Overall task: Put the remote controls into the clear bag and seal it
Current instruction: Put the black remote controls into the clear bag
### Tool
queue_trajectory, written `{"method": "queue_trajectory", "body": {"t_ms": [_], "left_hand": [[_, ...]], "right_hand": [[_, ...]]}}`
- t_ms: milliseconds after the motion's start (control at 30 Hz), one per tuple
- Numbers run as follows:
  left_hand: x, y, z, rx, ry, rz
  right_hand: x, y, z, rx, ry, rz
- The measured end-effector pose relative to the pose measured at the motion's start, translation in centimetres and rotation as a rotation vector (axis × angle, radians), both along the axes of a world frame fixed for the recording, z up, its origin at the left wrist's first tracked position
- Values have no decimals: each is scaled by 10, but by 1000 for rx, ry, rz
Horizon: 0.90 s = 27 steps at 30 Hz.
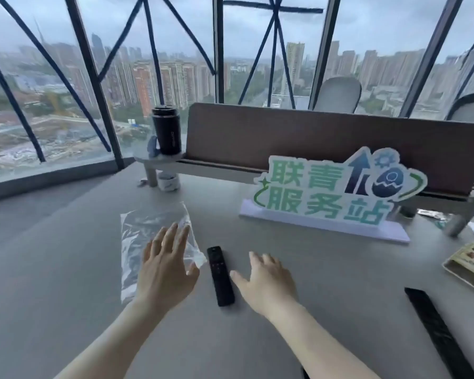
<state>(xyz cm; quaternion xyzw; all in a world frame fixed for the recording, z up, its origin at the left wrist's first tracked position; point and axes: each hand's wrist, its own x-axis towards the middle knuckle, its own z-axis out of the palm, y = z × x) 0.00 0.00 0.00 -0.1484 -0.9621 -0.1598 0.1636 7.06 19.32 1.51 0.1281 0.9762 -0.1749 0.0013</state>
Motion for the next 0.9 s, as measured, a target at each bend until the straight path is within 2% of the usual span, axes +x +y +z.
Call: {"method": "queue_trajectory", "body": {"t_ms": [133,300,367,433,533,633,700,800,900], "left_hand": [[-4,-33,-21,-89,-67,67],[-7,-59,-26,-254,6,99],[-7,-63,-22,-238,10,59],[-7,-62,-20,-168,15,-20],[-2,-55,-16,-53,32,-132],[6,-38,-12,6,55,-202],[14,-22,-8,65,57,-223],[29,5,2,166,30,-271],[44,25,8,205,-32,-287]], "right_hand": [[-2,-36,-25,18,-55,-83],[-6,-58,-40,-24,-39,-165],[-3,-58,-38,-60,-83,-197],[5,-49,-30,-268,-98,-228],[33,-20,-6,-740,-27,-287],[78,7,26,-1039,27,-263],[101,12,39,-1044,-34,-190],[104,1,35,-927,-122,-172],[85,-22,16,-919,-64,-209]]}}
